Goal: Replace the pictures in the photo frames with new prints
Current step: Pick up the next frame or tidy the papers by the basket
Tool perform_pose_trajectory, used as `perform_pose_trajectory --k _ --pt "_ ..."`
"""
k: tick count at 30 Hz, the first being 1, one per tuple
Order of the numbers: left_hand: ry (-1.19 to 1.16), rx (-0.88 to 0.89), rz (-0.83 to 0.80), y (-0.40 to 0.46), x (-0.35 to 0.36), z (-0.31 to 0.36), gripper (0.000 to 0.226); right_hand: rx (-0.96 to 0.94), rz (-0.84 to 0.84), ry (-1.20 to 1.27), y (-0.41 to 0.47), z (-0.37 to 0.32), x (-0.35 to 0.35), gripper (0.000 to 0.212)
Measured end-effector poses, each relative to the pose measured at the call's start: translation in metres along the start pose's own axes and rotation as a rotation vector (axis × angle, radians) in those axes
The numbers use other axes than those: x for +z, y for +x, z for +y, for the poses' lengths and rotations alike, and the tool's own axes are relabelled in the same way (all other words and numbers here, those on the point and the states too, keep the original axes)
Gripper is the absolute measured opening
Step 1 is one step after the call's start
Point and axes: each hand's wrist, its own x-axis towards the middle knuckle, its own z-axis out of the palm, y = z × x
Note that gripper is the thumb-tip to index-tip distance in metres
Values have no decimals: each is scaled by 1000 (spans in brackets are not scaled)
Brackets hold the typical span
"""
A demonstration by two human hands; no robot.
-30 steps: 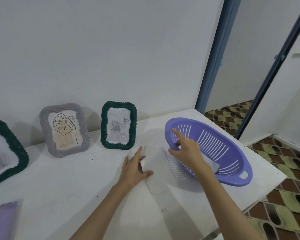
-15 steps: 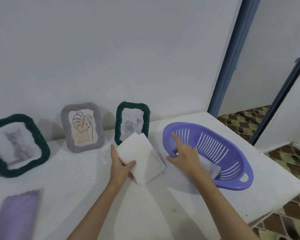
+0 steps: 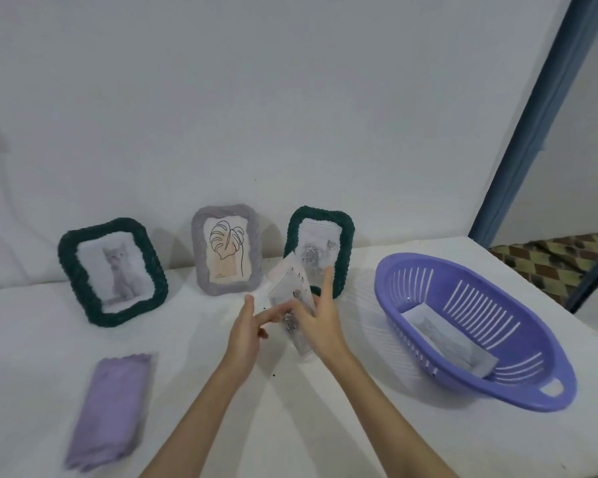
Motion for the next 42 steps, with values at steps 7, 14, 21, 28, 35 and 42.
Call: perform_pose_trajectory --k 7,14,21,28,35,42 --pt "165 221 182 -2 -21 1 36 32 78 133 7 16 2 90" --pt "183 361 117 -5 -24 11 57 -166 -68 44 3 21 13 37" --pt "234 278 35 -12 -27 -11 44 -129 -89 -71 -2 44 11 47" --pt "121 274 -89 -9 -7 16 65 -172 -103 10 6 17 -17 78" --pt "32 311 -372 4 75 70 73 -97 -127 -149 13 -53 -136 82" --pt "372 333 -425 28 180 64 81 155 -114 -308 18 -60 -259 89"
